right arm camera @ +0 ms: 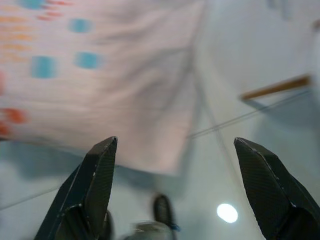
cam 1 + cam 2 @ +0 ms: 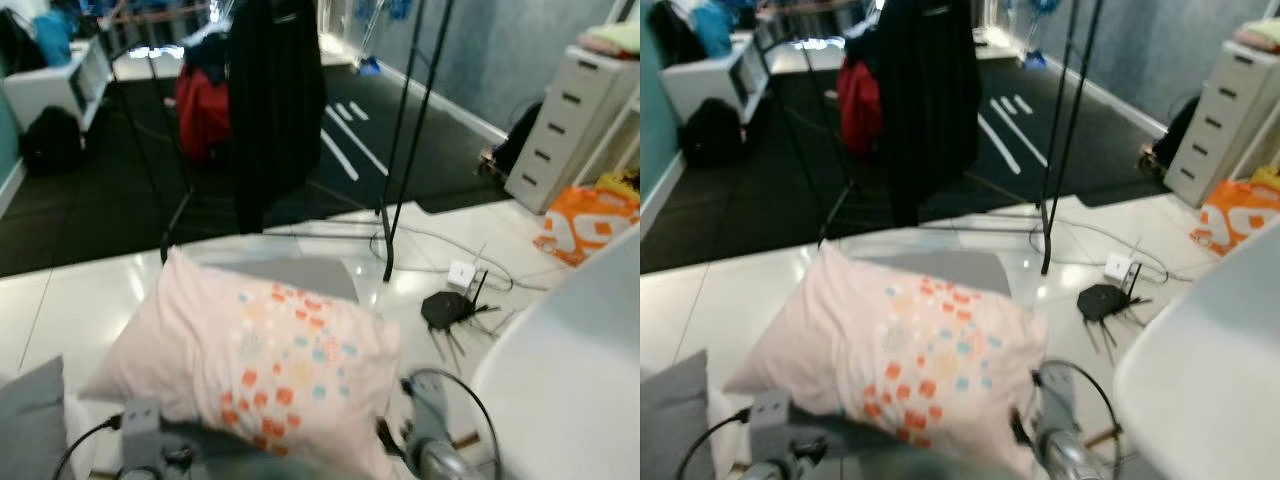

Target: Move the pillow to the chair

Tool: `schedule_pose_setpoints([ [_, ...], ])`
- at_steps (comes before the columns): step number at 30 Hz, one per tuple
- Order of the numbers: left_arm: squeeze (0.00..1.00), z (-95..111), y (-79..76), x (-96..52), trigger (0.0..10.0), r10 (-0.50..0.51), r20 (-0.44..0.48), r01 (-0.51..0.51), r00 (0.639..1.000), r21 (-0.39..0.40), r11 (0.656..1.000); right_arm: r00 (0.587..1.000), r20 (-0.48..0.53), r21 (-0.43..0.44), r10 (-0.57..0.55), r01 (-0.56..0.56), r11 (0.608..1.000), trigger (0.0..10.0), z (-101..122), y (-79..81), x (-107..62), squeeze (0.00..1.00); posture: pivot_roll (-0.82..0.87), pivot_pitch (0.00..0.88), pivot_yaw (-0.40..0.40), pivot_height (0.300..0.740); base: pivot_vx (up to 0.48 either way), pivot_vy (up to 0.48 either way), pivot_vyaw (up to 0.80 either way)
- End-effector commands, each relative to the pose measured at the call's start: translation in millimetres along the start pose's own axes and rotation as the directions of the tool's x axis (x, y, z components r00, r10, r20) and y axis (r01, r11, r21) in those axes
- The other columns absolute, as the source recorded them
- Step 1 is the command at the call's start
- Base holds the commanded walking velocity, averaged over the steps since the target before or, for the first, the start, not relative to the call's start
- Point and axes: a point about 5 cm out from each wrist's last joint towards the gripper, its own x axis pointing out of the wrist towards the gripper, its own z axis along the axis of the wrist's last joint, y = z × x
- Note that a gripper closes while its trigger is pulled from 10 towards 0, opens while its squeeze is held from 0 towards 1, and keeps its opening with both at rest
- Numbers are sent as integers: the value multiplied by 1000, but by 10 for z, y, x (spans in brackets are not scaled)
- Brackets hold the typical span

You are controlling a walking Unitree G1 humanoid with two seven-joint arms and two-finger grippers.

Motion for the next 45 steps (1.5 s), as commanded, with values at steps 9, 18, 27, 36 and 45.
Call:
schedule_pose_setpoints([
  [9, 0, -93, 139, -36, 10000, 50, -17, -50, 999, -12, 999, 999, 31, 11, 33, -33, 999, 10000, 91, 130, 25, 0, -46, 48, -22, 740, 143, 0, 0],
  [18, 0, -81, 138, -32, 10000, 47, -18, -47, 999, -10, 999, 1000, 24, 31, 15, -16, 999, 10000, 82, 122, 26, 0, -46, 54, -21, 740, 0, 0, 0],
  [27, 0, -76, 141, -32, 10000, 46, -15, -47, 999, -14, 999, 997, 17, 58, -69, 68, 996, 10000, 187, -87, 24, 0, -48, 59, -18, 720, 0, 0, 0],
  [36, 0, -55, 149, -33, 10000, 50, 8, -50, 999, -39, 998, 984, 131, 236, -123, 89, 968, 10000, 646, -495, -26, 0, -54, 70, -15, 685, 0, 0, 0],
  [45, 0, 143, 303, -32, 10000, 78, 102, -71, 992, -64, 995, 985, 162, 243, -63, 22, 970, 10000, 768, -615, -64, 0, -58, 81, -23, 650, 0, 0, 0],
])
